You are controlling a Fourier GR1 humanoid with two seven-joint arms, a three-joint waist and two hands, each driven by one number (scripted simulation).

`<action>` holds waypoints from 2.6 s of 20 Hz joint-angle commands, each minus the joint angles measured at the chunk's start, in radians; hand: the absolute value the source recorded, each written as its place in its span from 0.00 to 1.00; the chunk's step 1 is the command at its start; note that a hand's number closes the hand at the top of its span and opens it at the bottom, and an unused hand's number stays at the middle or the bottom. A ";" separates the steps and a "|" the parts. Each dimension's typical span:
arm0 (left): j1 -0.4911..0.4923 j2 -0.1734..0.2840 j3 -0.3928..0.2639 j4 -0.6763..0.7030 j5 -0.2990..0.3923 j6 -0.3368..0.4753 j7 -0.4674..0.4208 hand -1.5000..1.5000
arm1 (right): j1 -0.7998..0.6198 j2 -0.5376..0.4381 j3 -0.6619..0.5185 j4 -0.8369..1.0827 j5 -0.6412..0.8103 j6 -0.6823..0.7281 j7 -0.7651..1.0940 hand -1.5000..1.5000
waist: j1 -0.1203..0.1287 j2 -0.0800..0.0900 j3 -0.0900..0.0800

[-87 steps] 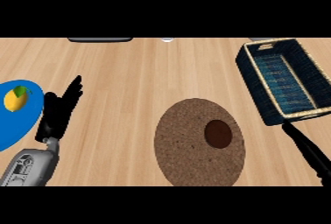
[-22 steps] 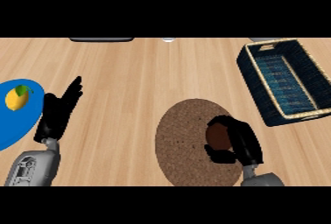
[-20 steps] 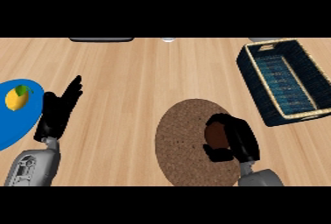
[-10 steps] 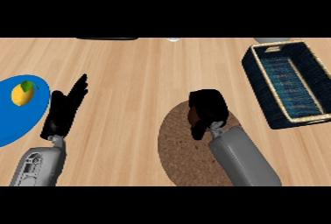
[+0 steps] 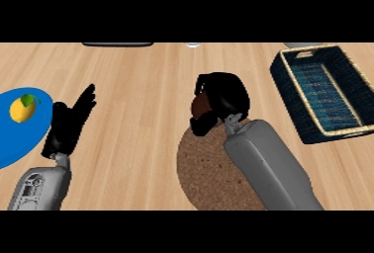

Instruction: Pick the cupcake from the placemat and place it in the basket

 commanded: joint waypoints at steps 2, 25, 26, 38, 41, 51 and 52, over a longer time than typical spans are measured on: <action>-0.002 -0.006 -0.012 -0.002 -0.007 -0.001 0.000 0.50 | -0.093 0.003 -0.039 -0.161 -0.198 -0.106 0.124 1.00 | 0.006 -0.003 0.001; 0.006 -0.022 -0.008 0.008 -0.014 0.011 -0.020 0.50 | -0.684 -0.287 -0.413 -0.070 -0.262 0.133 0.399 1.00 | -0.012 0.002 -0.001; 0.014 -0.008 0.001 -0.052 0.007 -0.004 0.034 0.50 | -0.722 -0.334 -0.382 -0.015 -0.219 0.178 0.408 1.00 | -0.001 0.000 -0.001; 0.046 0.007 0.004 -0.058 0.005 -0.021 0.019 0.50 | -0.586 -0.601 -0.340 0.197 -0.108 0.263 0.150 1.00 | -0.002 0.003 0.000; -0.001 -0.033 -0.014 -0.011 -0.032 0.031 0.002 0.50 | -0.550 -0.652 -0.387 0.237 -0.110 0.203 0.053 1.00 | -0.009 0.004 0.000; -0.049 0.010 0.029 0.006 -0.004 -0.001 0.030 0.50 | -0.444 -0.714 -0.445 0.394 -0.137 0.128 -0.248 1.00 | -0.004 0.006 0.000; -0.038 0.001 0.021 0.017 -0.004 -0.005 0.003 0.50 | -0.406 -0.718 -0.449 0.383 -0.145 0.136 -0.267 1.00 | -0.008 0.005 0.000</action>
